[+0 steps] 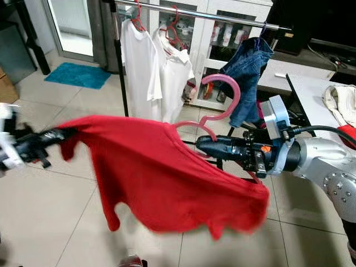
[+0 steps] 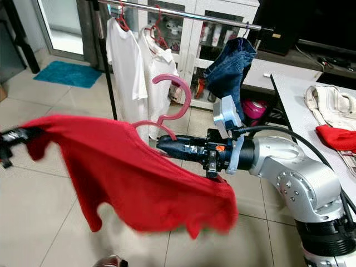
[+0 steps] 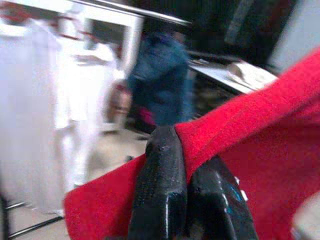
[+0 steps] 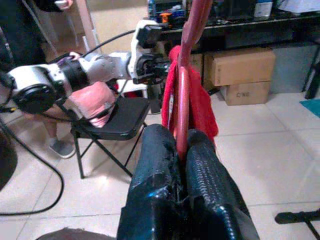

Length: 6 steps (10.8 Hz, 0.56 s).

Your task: Hang hanger

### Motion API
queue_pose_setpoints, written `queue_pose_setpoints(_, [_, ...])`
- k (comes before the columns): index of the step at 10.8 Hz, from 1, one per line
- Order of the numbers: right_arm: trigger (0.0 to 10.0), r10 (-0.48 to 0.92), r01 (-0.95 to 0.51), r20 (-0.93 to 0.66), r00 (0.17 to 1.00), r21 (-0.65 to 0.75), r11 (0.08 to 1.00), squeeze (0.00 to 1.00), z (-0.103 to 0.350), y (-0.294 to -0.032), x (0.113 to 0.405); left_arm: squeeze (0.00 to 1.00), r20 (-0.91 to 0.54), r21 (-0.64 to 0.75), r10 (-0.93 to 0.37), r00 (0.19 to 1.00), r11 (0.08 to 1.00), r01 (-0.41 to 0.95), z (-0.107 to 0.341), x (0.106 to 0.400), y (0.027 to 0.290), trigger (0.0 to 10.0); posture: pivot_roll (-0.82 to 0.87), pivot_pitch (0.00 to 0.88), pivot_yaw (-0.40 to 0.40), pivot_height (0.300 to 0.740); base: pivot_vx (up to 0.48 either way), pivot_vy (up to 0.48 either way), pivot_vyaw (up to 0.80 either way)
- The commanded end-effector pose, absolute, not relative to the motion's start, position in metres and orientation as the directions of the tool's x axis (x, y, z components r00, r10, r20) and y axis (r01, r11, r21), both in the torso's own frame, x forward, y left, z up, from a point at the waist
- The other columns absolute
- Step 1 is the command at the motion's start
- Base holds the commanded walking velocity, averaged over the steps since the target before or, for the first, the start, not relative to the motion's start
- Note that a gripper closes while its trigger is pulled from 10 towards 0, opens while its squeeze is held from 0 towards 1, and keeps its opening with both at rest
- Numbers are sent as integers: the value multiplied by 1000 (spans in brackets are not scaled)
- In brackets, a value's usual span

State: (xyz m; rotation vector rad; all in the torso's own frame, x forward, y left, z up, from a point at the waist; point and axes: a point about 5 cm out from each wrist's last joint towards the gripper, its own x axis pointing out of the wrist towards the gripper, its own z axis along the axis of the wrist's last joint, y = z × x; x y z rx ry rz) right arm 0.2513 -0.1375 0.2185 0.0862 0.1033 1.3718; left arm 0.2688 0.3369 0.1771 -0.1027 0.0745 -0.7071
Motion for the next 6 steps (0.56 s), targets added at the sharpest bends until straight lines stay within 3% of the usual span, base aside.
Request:
queue_pose_setpoints(1, [10000,970,-964,-22,241,108,242,0,220,-145,255,0,-33,-136,-581,813,808,573,171,268,344,0,-22,0,-52,740,0,0,0])
queue_pose_setpoints(3, [10000,966,-960,-20,257,111,258,0,220,-146,256,0,-126,-133,-295,947,951,279,149,269,363,0,-18,0,-59,740,0,0,0])
queue_pose_setpoints(6, [10000,965,-958,-18,262,115,263,0,219,-146,257,0,-172,-125,-61,983,991,39,138,272,374,0,-15,0,-57,740,0,0,0])
